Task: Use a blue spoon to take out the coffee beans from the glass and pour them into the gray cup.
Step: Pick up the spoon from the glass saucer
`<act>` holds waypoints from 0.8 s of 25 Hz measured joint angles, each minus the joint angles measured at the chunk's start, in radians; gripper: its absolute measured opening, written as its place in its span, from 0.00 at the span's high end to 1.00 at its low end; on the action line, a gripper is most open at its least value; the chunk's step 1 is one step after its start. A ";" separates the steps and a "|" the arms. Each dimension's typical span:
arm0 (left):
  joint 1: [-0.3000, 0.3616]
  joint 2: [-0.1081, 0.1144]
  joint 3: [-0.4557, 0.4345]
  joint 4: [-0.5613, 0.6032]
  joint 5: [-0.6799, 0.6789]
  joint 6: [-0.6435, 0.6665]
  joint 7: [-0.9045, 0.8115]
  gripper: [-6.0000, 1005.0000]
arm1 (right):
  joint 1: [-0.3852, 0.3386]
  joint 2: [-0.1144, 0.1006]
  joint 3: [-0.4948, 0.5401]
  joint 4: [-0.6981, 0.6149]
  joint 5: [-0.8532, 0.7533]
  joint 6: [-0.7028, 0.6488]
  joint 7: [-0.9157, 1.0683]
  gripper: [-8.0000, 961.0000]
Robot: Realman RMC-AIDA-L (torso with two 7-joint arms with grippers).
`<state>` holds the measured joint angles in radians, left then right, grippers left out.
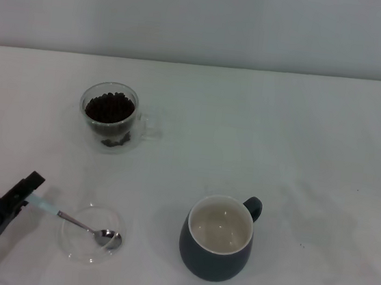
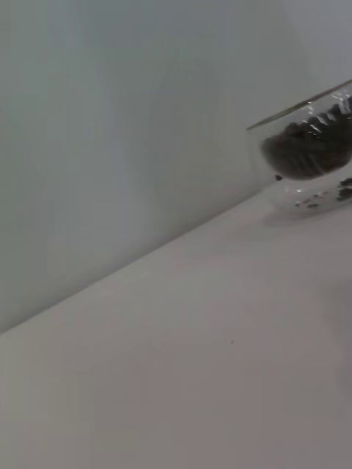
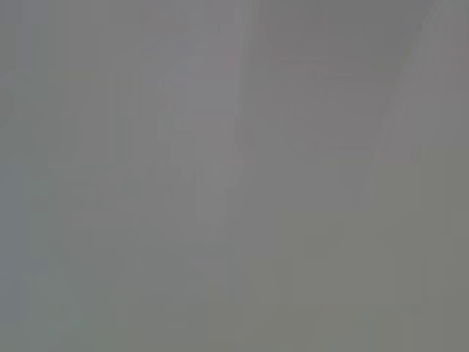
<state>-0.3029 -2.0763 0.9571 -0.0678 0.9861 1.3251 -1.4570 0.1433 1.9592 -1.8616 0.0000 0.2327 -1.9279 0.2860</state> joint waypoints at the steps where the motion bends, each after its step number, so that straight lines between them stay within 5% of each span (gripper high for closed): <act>1: -0.005 0.000 0.000 0.000 0.008 -0.008 0.000 0.35 | 0.000 0.000 0.000 0.000 0.000 0.000 -0.002 0.61; 20: -0.016 -0.006 0.019 0.024 0.034 0.014 0.011 0.35 | 0.022 0.011 -0.001 0.000 -0.001 0.006 -0.004 0.61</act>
<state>-0.3190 -2.0820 0.9758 -0.0442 1.0201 1.3391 -1.4463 0.1657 1.9701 -1.8630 -0.0001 0.2316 -1.9221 0.2825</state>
